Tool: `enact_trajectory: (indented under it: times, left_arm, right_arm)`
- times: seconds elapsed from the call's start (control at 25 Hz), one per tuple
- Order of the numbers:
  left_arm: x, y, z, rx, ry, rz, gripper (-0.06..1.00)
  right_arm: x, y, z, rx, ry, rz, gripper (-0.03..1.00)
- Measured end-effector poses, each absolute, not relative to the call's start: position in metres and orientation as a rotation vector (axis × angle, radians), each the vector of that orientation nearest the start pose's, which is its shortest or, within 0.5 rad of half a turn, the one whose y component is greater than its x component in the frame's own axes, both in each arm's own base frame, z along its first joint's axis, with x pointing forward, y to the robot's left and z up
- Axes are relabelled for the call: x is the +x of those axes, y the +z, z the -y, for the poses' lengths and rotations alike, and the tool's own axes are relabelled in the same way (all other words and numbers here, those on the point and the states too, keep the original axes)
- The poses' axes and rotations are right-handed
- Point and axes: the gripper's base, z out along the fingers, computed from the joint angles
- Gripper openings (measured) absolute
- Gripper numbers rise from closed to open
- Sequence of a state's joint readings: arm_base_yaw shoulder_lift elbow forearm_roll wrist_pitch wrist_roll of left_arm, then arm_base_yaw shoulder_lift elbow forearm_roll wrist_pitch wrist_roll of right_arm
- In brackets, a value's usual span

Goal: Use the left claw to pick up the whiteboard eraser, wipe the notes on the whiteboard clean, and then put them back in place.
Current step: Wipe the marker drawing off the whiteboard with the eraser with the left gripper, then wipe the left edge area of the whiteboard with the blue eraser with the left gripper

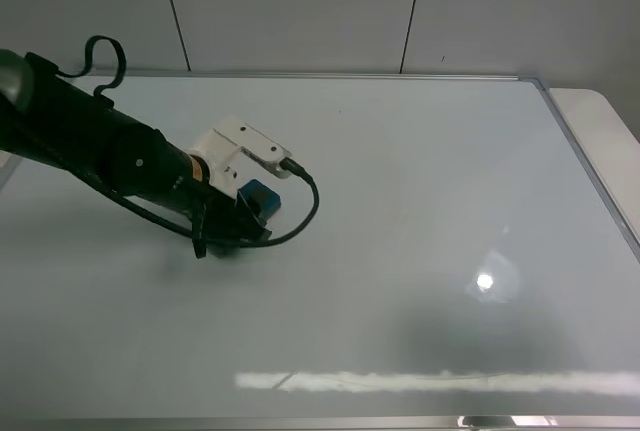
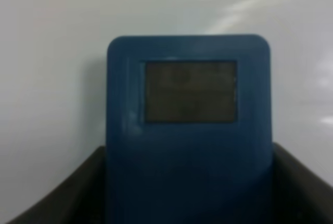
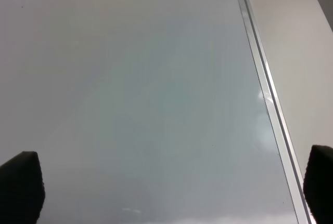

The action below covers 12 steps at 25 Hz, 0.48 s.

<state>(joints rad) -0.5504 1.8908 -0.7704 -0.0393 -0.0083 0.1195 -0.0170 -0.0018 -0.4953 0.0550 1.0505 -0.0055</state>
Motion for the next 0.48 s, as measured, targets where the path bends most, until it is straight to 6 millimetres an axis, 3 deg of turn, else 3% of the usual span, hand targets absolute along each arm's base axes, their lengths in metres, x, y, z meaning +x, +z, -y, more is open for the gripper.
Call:
enact_trajectory:
  times: [0.28, 0.48]
  left_arm:
    - [0.285, 0.117, 0.104, 0.622, -0.072, -2.607, 0.55]
    - [0.292, 0.127, 0.071, 0.495, -0.031, -2.621, 0.55]
  right_arm:
    - [-0.004, 0.277, -0.004, 0.01, 0.052, -2.036, 0.99]
    - [-0.004, 0.277, -0.004, 0.01, 0.052, -2.036, 0.99]
